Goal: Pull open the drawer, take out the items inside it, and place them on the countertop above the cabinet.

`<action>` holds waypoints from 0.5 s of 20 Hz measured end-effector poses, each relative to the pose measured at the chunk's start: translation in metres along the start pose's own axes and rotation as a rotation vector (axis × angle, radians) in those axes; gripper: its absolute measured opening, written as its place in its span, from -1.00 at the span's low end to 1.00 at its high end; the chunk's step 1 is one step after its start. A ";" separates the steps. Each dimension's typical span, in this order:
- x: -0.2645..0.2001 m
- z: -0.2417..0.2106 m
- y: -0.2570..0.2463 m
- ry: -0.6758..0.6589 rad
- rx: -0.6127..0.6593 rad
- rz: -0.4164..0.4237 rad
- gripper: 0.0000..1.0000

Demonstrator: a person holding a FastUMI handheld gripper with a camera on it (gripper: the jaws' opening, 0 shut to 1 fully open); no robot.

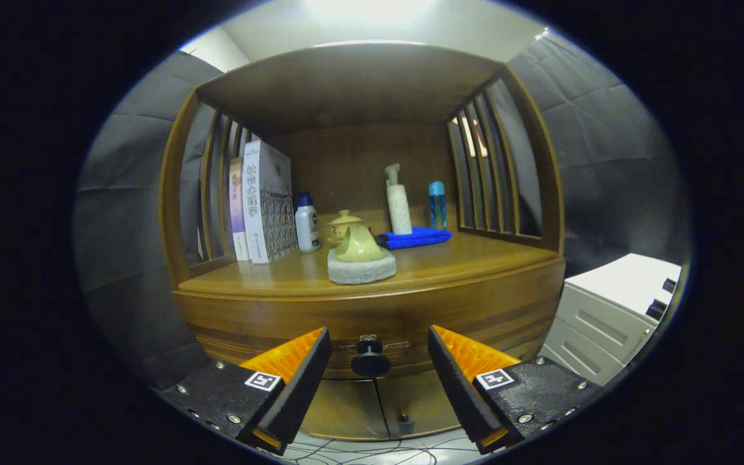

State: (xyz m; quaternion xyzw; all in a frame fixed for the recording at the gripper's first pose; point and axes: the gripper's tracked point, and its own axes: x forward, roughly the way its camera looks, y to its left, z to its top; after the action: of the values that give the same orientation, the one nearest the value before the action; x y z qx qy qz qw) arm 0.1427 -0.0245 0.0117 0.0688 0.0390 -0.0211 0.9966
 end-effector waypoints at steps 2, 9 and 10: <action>-0.022 0.015 0.001 -0.026 -0.018 -0.004 0.88; -0.090 0.047 0.018 -0.064 -0.085 0.023 0.87; -0.097 0.053 0.022 -0.074 -0.103 0.037 0.87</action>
State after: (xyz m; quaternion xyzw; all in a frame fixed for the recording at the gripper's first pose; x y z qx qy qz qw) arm 0.0515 -0.0064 0.0747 0.0174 0.0019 -0.0031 0.9998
